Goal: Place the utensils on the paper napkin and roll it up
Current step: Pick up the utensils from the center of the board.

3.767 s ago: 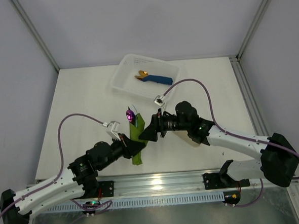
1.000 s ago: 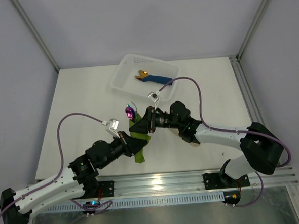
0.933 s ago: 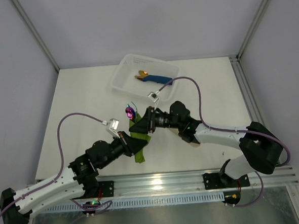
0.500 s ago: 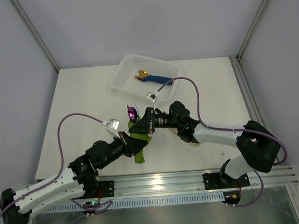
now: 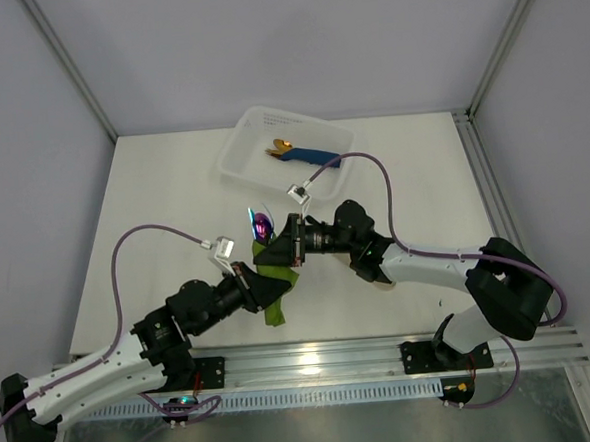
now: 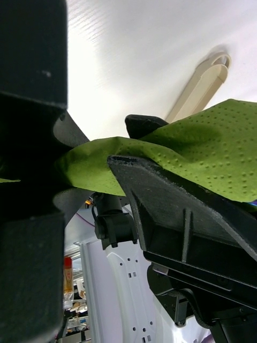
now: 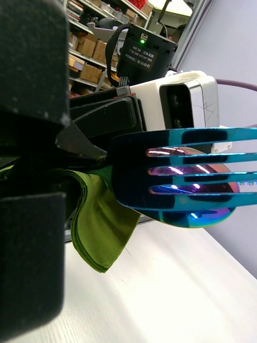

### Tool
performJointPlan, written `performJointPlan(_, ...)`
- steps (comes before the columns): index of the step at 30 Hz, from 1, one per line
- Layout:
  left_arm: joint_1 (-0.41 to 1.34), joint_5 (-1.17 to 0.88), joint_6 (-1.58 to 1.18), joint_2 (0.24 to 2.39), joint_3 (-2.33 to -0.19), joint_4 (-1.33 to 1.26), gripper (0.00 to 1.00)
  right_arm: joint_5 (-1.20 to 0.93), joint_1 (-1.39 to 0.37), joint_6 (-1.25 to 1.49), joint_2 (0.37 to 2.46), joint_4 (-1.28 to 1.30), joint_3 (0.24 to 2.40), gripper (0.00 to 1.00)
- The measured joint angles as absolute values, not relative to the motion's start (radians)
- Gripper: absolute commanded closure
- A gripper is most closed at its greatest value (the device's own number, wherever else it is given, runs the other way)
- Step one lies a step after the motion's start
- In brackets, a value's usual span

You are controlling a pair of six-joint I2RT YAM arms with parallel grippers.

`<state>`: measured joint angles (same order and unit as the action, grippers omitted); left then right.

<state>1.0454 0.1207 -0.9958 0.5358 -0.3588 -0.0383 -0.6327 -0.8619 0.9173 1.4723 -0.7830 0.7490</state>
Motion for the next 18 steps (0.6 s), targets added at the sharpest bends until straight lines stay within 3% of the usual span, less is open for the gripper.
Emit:
performJointPlan(4, 1.046, 0.121, -0.995, 0.526, -0.361, -0.021, 0.68, -0.636, -0.863, 0.925, 1.470, -0.782, 0.747, 0.96)
performJointPlan(8, 1.045, 0.131, -0.996, 0.509, -0.374, 0.001, 0.61, -0.651, -0.863, 0.928, 1.470, -0.769, 0.738, 0.96)
performJointPlan(18, 1.045, 0.133, -1.004, 0.453, -0.377, 0.048, 0.57, -0.670, -0.863, 0.949, 1.470, -0.776, 0.721, 0.96)
